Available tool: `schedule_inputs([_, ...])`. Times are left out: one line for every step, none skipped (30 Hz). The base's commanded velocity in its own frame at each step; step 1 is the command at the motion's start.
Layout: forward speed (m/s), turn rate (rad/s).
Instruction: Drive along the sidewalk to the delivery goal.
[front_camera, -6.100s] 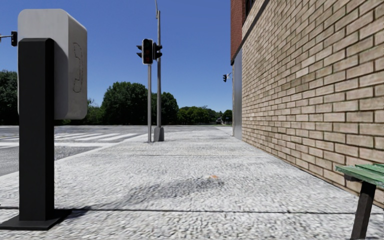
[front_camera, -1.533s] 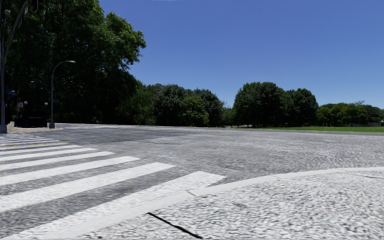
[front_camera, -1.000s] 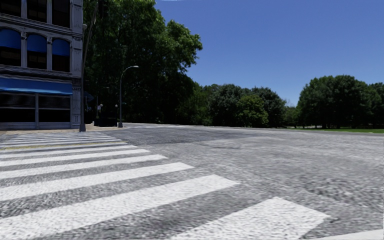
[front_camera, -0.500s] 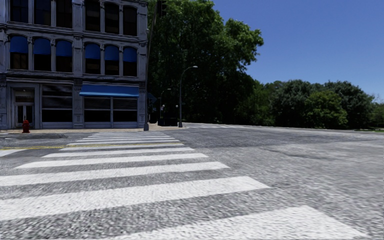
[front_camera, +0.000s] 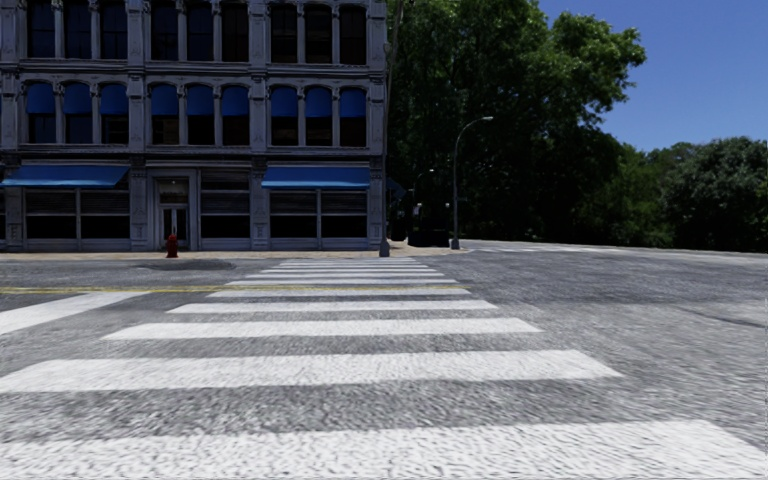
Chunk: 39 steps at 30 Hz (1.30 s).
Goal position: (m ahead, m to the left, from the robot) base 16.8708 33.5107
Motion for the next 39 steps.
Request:
schedule_inputs([2.00,0.00])
schedule_inputs([2.00,0.00])
schedule_inputs([2.00,0.00])
schedule_inputs([2.00,0.00])
schedule_inputs([2.00,0.00])
schedule_inputs([2.00,0.00])
schedule_inputs([2.00,0.00])
schedule_inputs([2.00,0.00])
schedule_inputs([2.00,0.00])
schedule_inputs([2.00,0.00])
schedule_inputs([2.00,0.00])
schedule_inputs([2.00,0.00])
schedule_inputs([2.00,0.00])
schedule_inputs([2.00,0.00])
schedule_inputs([2.00,0.00])
schedule_inputs([2.00,0.00])
schedule_inputs([2.00,0.00])
schedule_inputs([2.00,0.00])
schedule_inputs([2.00,0.00])
schedule_inputs([2.00,0.00])
schedule_inputs([2.00,0.00])
schedule_inputs([2.00,0.00])
schedule_inputs([2.00,0.00])
schedule_inputs([2.00,0.00])
schedule_inputs([2.00,0.00])
schedule_inputs([2.00,0.00])
schedule_inputs([2.00,0.00])
schedule_inputs([2.00,0.00])
schedule_inputs([2.00,0.00])
schedule_inputs([2.00,0.00])
schedule_inputs([2.00,0.00])
schedule_inputs([2.00,0.00])
schedule_inputs([2.00,0.00])
schedule_inputs([2.00,0.00])
schedule_inputs([2.00,0.00])
schedule_inputs([2.00,0.00])
schedule_inputs([2.00,0.05])
schedule_inputs([2.00,0.14])
schedule_inputs([2.00,0.22])
